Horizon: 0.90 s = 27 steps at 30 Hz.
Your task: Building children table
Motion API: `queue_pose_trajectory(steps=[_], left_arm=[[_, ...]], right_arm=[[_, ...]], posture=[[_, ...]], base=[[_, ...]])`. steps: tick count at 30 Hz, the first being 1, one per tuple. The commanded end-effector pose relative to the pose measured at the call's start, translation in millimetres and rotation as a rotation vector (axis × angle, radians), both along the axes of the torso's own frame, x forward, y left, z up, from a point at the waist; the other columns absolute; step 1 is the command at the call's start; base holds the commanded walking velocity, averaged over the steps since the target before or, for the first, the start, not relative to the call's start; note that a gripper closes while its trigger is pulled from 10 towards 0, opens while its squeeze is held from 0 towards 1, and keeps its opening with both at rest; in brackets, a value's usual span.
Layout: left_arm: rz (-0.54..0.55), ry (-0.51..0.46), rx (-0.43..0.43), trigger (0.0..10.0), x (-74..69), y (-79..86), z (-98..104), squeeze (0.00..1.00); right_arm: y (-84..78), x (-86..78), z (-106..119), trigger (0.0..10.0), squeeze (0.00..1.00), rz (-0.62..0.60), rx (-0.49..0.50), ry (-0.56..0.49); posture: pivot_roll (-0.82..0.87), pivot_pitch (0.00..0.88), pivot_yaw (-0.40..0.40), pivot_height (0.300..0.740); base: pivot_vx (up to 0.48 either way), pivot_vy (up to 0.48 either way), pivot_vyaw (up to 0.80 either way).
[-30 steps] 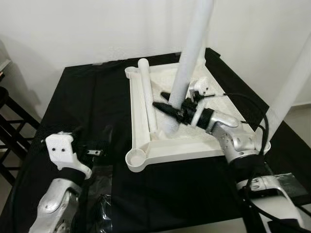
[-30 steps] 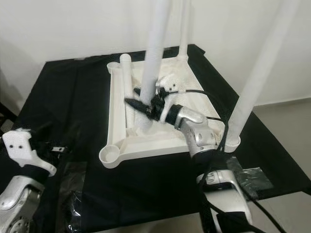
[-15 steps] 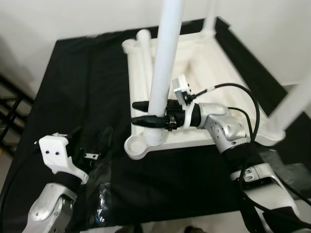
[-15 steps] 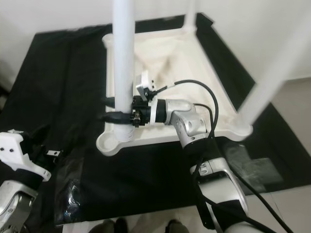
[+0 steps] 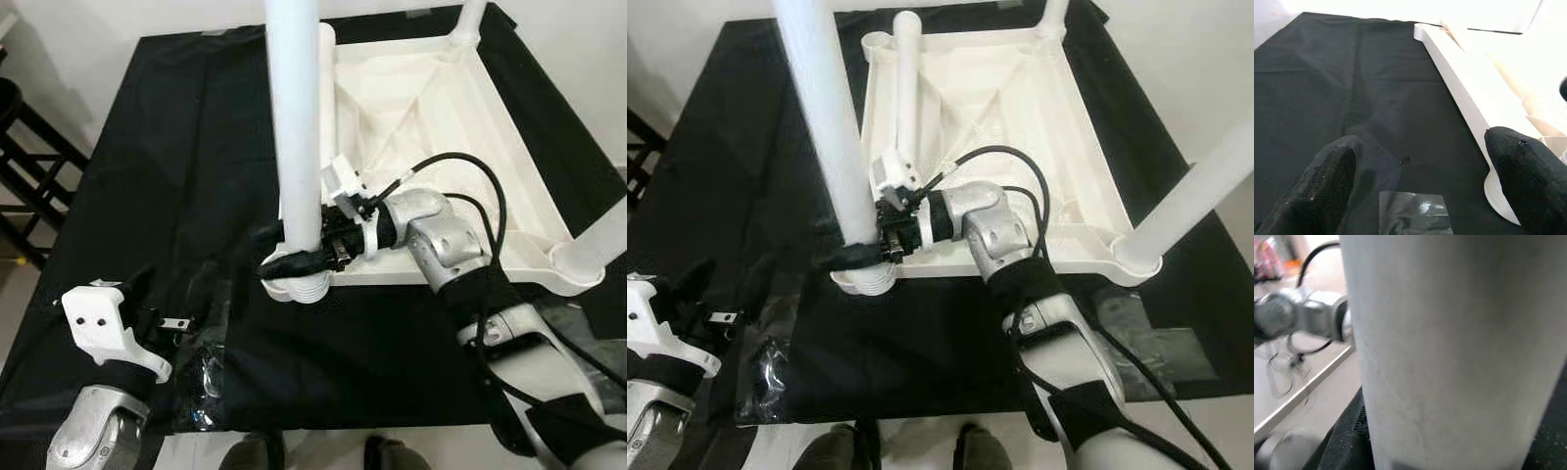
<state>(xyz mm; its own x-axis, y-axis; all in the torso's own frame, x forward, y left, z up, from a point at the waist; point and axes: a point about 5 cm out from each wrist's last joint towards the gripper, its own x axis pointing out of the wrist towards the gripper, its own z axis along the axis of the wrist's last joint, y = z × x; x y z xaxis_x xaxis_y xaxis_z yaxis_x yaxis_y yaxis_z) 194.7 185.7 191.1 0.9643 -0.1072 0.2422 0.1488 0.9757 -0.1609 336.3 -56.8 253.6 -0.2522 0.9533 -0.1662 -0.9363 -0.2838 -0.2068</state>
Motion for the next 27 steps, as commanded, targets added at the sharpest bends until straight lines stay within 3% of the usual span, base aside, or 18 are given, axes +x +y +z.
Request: queue_pose_trajectory(steps=[1,14,20,27], left_arm=[[0.009,0.017,0.0,10.0,-4.4,0.0,-1.0,0.0],[-0.014,0.025,-0.009,10.0,-10.4,-3.8,3.9,0.0],[-0.016,0.028,-0.018,10.0,-13.2,-4.9,6.1,0.0],[-0.015,0.029,-0.019,10.0,-16.2,-6.5,8.6,0.0]], right_arm=[[2.6,-0.8,-4.0,10.0,0.0,0.039,-0.045,-0.013],[11.7,5.6,-4.0,10.0,0.0,0.051,-0.022,0.052],[31.0,2.3,-11.0,10.0,0.0,0.086,0.045,0.176],[35.1,6.1,-11.4,10.0,0.0,0.059,0.063,0.185]], posture=[[0.03,0.32,0.013,0.74],[0.04,0.365,0.017,0.74],[0.05,0.378,0.014,0.74],[0.06,0.395,0.006,0.74]], base=[[0.0,0.0,0.0],[0.0,0.0,0.0],[0.0,0.0,0.0],[0.0,0.0,0.0]])
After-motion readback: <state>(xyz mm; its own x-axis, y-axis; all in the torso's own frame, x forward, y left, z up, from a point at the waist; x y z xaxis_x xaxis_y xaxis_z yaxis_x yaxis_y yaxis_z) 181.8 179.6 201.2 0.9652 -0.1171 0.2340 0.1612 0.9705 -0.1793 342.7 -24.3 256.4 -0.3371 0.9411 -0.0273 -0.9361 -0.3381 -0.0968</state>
